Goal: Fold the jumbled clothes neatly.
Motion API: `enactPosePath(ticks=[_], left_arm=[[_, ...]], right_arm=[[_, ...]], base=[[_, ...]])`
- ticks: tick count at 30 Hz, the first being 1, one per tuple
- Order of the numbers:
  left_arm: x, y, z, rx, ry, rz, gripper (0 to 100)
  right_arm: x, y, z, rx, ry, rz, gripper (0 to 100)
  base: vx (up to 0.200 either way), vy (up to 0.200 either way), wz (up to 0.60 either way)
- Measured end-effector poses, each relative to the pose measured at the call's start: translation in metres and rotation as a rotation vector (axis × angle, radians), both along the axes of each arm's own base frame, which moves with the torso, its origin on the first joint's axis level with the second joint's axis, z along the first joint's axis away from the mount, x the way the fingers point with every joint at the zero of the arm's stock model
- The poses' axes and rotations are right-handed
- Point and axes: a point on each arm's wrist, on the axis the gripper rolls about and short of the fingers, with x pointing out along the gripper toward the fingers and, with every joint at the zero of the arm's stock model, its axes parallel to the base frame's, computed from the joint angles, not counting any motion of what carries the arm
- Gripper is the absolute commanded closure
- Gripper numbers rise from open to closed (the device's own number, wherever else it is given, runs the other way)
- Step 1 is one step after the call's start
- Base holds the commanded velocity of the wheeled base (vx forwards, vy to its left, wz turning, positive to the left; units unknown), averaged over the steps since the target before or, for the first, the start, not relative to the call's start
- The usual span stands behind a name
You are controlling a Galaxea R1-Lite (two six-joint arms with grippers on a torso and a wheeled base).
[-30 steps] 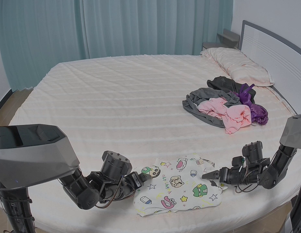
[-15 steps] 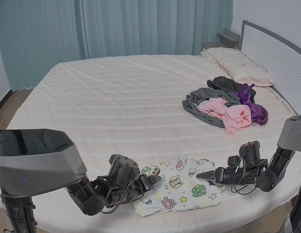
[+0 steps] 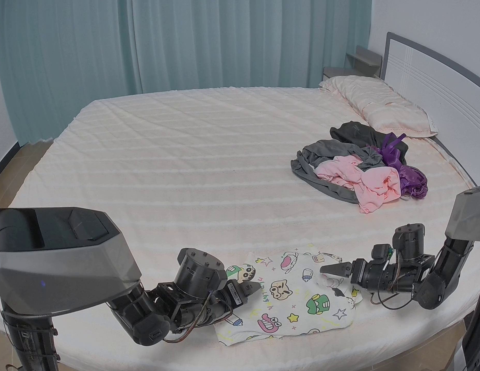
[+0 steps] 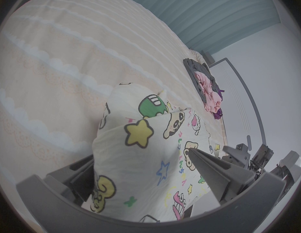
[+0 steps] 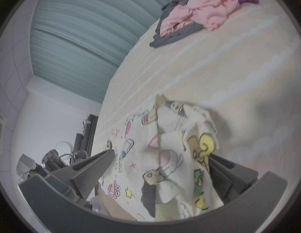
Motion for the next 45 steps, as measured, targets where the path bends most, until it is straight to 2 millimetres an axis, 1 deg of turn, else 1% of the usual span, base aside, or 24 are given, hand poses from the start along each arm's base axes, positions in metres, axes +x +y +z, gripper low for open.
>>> enactPosePath(ticks=[4,10,11,19,27,36,45], left_arm=[[-0.002,-0.002,0.0,-0.001,0.0,-0.006,0],[-0.003,-0.005,0.002,-0.005,-0.004,-0.017,0],[-0.004,-0.006,0.002,-0.005,-0.005,-0.02,100],[-0.006,-0.008,0.002,-0.006,-0.005,-0.024,100],[-0.005,-0.007,0.006,-0.018,-0.003,0.025,100],[-0.008,-0.008,0.019,-0.058,-0.004,0.048,100],[-0.01,-0.009,0.026,-0.073,-0.019,0.041,100]], right_arm=[[-0.005,0.007,-0.009,-0.006,0.033,0.03,0],[-0.007,0.009,-0.018,-0.025,0.059,0.046,0],[-0.007,0.01,-0.019,-0.026,0.061,0.047,100],[-0.005,0.011,-0.023,-0.017,0.077,0.051,100],[-0.005,0.011,-0.017,0.022,0.089,0.026,100],[-0.01,0.009,-0.007,0.038,0.08,0.011,100],[-0.014,0.008,0.002,0.043,0.054,0.008,100]], base=[[0.0,0.0,0.0],[0.0,0.0,0.0],[0.0,0.0,0.0],[0.0,0.0,0.0],[0.0,0.0,0.0],[0.0,-0.2,0.0],[0.0,-0.2,0.0]])
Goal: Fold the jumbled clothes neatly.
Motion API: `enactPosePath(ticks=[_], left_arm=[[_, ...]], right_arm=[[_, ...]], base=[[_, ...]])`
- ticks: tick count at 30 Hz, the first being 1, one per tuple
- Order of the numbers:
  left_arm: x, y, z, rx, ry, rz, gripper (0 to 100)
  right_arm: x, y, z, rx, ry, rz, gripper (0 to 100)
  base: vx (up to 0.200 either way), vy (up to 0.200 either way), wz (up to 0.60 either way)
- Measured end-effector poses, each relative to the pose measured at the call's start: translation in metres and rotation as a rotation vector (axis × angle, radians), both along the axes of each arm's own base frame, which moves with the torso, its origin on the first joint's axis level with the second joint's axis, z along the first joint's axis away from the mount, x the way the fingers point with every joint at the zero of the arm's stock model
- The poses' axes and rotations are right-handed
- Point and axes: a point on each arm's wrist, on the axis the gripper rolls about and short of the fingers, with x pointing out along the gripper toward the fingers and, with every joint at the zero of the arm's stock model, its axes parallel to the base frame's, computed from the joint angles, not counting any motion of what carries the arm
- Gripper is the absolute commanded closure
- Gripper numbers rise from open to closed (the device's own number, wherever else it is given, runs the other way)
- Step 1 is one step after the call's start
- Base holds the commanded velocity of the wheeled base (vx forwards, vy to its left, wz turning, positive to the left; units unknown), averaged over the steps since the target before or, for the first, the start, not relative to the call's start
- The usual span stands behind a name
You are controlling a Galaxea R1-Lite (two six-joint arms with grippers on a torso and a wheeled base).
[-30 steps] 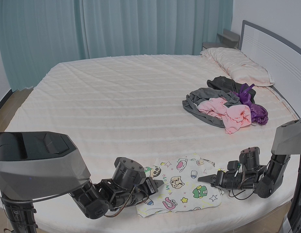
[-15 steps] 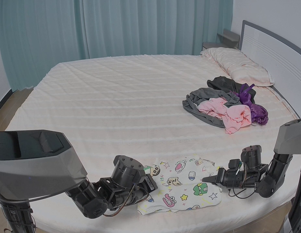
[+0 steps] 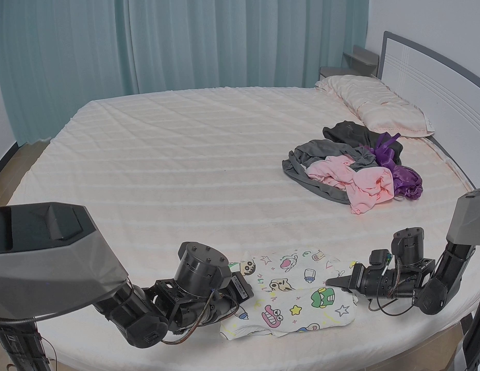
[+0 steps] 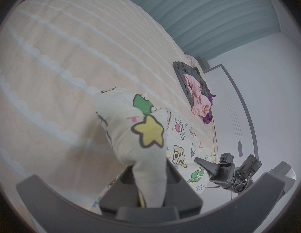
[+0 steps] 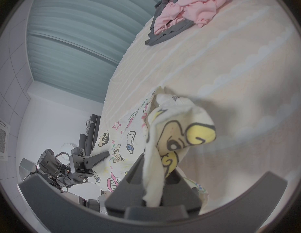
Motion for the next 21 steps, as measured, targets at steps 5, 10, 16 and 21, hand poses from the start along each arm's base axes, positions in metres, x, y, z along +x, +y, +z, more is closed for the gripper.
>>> enactPosePath(ticks=[5,10,16,21], left_arm=[[-0.002,-0.002,0.004,-0.008,-0.009,-0.007,100],[-0.001,-0.004,0.007,-0.018,-0.019,-0.008,100],[0.001,-0.005,0.009,-0.024,-0.027,-0.007,100],[0.003,-0.006,0.01,-0.028,-0.033,-0.005,100]], right_arm=[[-0.001,-0.001,0.004,0.002,-0.012,-0.005,100],[-0.002,-0.003,0.008,0.004,-0.025,-0.012,100],[-0.002,-0.005,0.011,0.006,-0.037,-0.02,100],[-0.002,-0.006,0.012,0.006,-0.042,-0.024,100]], base=[[0.0,-0.2,0.0],[0.0,-0.2,0.0],[0.0,-0.2,0.0],[0.0,-0.2,0.0]])
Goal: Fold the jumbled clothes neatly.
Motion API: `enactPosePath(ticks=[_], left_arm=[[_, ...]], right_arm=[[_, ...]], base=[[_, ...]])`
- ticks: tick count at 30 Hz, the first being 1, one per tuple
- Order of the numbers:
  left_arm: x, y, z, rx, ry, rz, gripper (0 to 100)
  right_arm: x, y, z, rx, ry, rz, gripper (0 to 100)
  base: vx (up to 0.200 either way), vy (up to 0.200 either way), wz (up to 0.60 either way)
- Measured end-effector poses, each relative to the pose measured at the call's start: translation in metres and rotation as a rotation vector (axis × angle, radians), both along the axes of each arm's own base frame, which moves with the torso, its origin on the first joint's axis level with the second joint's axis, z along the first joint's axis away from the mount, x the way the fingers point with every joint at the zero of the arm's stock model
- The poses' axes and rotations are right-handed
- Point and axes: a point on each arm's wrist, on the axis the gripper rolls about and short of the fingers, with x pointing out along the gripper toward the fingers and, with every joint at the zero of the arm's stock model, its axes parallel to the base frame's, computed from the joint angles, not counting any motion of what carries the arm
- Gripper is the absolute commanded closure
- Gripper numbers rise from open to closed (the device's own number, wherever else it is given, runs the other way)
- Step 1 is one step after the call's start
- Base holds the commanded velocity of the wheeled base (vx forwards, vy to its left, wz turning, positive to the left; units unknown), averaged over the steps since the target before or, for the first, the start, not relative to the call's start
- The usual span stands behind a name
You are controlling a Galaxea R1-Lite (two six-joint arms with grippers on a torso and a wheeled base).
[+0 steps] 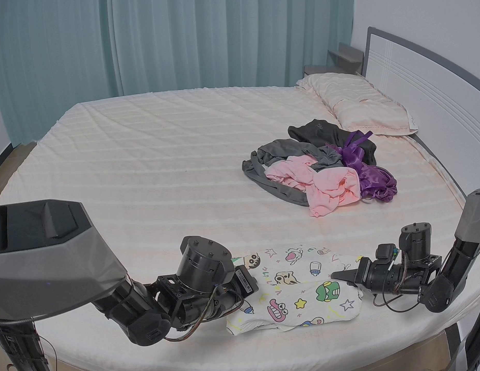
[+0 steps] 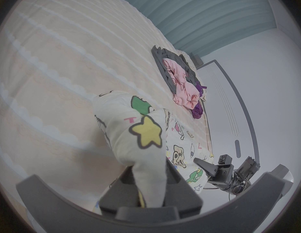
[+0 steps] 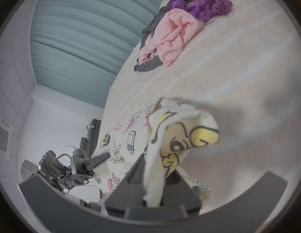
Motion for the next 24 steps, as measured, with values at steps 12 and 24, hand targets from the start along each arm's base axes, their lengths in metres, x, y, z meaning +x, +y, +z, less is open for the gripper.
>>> enactPosePath(ticks=[12,24], left_arm=[[0.002,-0.001,-0.002,0.003,0.001,0.003,100],[0.005,0.002,-0.018,0.057,0.017,0.055,0]], right_arm=[[0.001,-0.003,0.001,-0.001,-0.009,-0.009,100],[0.003,-0.002,-0.006,-0.03,-0.002,-0.016,0]], base=[[0.0,-0.15,0.0],[0.0,0.0,0.0]])
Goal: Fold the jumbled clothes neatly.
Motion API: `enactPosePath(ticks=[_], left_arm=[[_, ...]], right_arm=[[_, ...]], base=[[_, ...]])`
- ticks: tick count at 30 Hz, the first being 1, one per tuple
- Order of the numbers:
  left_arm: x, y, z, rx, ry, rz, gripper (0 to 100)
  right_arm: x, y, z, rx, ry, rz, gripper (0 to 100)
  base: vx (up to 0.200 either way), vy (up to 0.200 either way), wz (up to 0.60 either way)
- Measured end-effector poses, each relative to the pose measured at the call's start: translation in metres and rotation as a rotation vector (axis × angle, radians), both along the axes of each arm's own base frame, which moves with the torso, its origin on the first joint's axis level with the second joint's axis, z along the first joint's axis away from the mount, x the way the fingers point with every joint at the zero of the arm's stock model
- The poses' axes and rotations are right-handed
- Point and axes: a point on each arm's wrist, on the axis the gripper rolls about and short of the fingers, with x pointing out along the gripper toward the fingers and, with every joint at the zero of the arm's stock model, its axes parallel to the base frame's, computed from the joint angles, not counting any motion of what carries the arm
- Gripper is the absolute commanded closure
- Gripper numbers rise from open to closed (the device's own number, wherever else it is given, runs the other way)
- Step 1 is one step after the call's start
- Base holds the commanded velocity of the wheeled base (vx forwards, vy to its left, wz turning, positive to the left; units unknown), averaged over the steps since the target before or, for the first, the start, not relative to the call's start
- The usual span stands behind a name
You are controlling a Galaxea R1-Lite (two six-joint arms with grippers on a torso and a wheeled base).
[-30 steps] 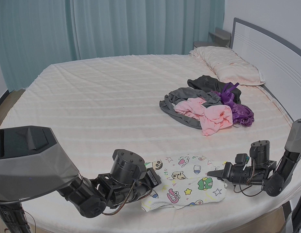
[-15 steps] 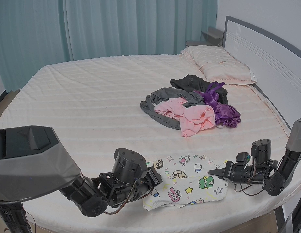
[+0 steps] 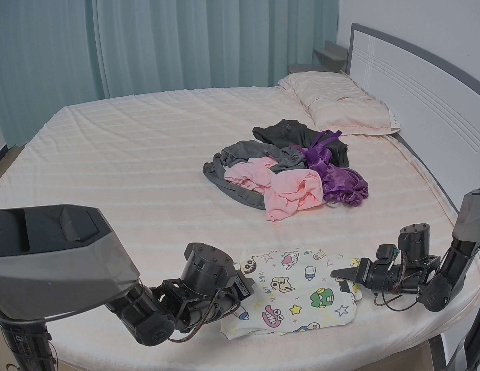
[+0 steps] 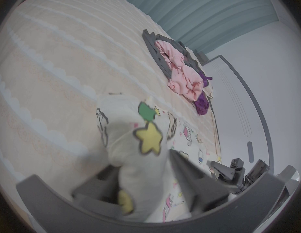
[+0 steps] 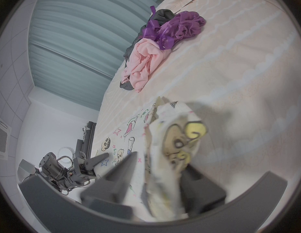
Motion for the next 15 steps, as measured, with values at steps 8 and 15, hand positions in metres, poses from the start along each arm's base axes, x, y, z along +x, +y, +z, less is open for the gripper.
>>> enactPosePath(ticks=[8,15], left_arm=[[-0.006,0.01,-0.007,0.055,0.018,0.039,0],[-0.007,0.027,0.001,0.075,0.012,0.097,0]], right_arm=[[-0.006,-0.006,-0.009,-0.058,0.009,0.01,0],[-0.027,-0.018,-0.01,-0.148,-0.006,0.052,0]], base=[[0.0,0.0,0.0],[0.0,0.0,0.0]])
